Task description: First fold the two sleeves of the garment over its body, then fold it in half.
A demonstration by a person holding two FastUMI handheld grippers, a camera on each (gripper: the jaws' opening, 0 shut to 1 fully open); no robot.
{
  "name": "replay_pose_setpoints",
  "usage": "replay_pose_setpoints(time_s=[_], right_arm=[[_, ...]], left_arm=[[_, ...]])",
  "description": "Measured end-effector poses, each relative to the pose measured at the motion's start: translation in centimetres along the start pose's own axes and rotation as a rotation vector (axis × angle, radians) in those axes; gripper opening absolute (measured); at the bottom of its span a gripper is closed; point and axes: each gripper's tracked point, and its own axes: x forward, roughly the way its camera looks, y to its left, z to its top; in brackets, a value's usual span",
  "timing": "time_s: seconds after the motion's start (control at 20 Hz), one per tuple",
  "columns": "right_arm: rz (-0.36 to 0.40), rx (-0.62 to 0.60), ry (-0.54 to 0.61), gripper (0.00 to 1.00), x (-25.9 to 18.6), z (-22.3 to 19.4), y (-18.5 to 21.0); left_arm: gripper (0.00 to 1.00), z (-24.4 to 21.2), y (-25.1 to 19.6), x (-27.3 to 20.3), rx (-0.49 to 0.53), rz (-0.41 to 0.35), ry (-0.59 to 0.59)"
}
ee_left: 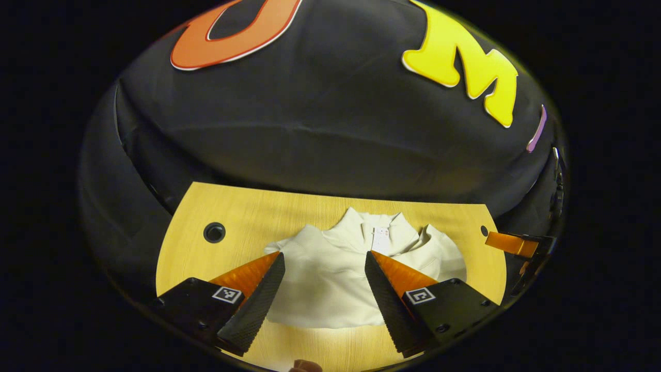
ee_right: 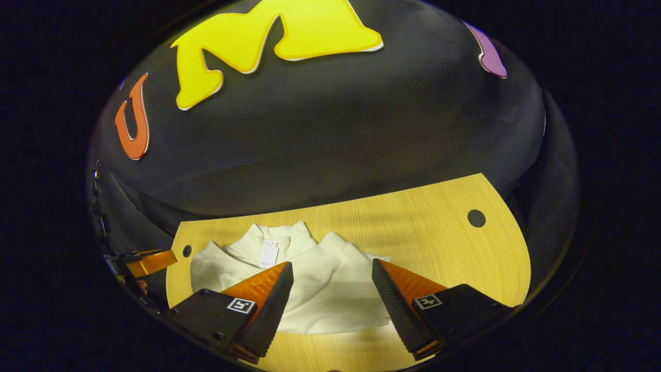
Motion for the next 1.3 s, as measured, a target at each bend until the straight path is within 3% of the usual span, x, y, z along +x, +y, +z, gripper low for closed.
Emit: replay_pose_setpoints(time_s=[0.15, 0.2, 0.25, 0.45, 0.5, 0.55, 0.75, 1.05, 1.3], right_arm=[[-0.017, -0.078, -0.081, 0.97, -3.3, 1.6, 0.2], [-0.006, -0.101, -0.122, 0.94, -5.0, 2.3, 0.8], [-0.004, -0.129, -0.160, 0.97, -6.6, 3.0, 1.0], [-0.054, -0.218, -0.304, 0.97, -13.6, 5.1, 0.6], [-0.060, -0.229, -0.334, 0.93, -15.6, 5.4, 0.5], [-0.052, -0.231, -0.372, 0.96, -17.7, 5.8, 0.9], [-0.063, -0.213, -0.512, 0.95, -25.8, 6.7, -0.1], [-0.134, -0.271, -0.637, 0.95, -34.7, 2.6, -2.6], [-0.050, -0.223, -0.668, 0.95, -38.8, -3.0, -0.6]], left_arm=[[0.99, 1.2, -0.1, -3.3, 0.007, 0.028, -0.099], [0.99, 1.7, 0.2, -5.0, -0.008, 0.049, -0.139], [0.99, 2.2, 0.2, -6.7, -0.020, 0.060, -0.177], [0.99, 3.5, -0.8, -12.8, -0.038, 0.085, -0.302], [0.99, 3.8, -1.2, -14.5, -0.039, 0.075, -0.328], [0.99, 4.1, -1.5, -16.3, -0.040, 0.064, -0.351], [0.99, 4.3, -1.3, -23.8, -0.021, 0.098, -0.466], [0.98, 1.3, -2.6, -32.9, -0.040, 0.097, -0.553], [0.98, -3.2, -4.2, -36.8, 0.015, 0.125, -0.550]])
